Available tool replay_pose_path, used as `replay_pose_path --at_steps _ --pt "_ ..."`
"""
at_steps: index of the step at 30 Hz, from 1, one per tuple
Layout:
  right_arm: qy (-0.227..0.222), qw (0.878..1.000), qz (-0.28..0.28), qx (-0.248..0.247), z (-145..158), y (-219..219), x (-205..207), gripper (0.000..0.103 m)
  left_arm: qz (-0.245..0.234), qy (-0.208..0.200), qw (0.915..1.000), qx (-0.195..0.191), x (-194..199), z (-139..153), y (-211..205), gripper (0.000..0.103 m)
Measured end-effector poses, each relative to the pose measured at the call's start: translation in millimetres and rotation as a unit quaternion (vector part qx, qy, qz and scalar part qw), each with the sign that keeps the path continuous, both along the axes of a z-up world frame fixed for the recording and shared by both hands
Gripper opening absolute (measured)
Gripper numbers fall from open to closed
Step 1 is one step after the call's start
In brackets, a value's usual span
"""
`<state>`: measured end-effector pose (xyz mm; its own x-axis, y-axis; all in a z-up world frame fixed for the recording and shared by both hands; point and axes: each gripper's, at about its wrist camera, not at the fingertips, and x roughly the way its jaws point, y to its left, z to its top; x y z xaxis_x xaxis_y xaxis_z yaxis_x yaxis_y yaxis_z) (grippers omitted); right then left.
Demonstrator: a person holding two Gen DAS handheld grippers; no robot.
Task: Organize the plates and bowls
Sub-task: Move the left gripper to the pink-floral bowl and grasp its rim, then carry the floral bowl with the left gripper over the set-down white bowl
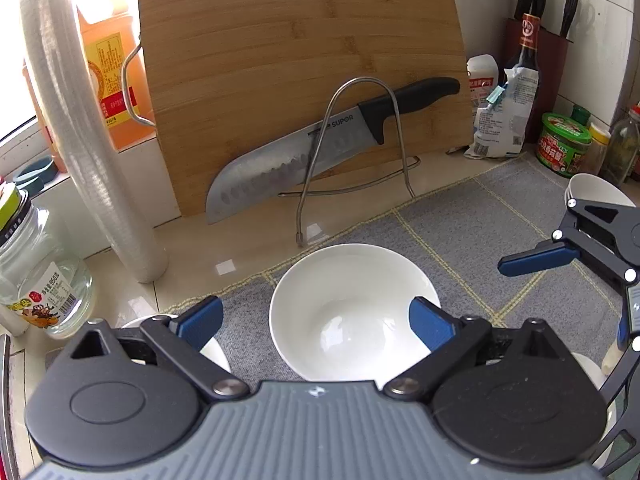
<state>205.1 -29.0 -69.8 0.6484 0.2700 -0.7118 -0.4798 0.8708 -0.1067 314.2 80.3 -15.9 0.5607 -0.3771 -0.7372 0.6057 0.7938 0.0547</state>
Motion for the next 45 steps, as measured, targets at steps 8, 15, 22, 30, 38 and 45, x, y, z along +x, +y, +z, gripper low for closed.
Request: replay_pose_path --at_steps 8,15,22,30,38,45 --pt "0.011 1.000 0.010 0.003 -6.9 0.6 24.8 0.103 0.004 0.024 0.9997 0.004 22.2 -12.5 -3.0 0.098" --pt "0.024 0.999 0.026 0.000 -15.8 4.5 41.4 0.103 -0.005 0.034 0.9994 0.009 32.8 -20.7 -7.7 0.096" --pt "0.029 0.999 0.034 -0.001 -23.9 8.4 51.4 0.103 -0.023 0.047 0.9985 0.015 37.8 -27.2 -13.2 0.086" --pt "0.032 0.999 0.040 -0.001 -28.2 9.6 56.5 0.095 -0.036 0.062 0.9973 0.017 40.1 -30.9 -13.5 0.079" --pt "0.028 0.999 0.046 -0.003 -26.5 8.7 54.7 0.085 -0.043 0.074 0.9963 0.010 41.7 -32.3 -15.2 0.066" --pt "0.025 0.999 0.047 -0.009 -26.1 9.3 53.2 0.083 -0.044 0.075 0.9962 0.006 41.4 -31.4 -13.8 0.066"
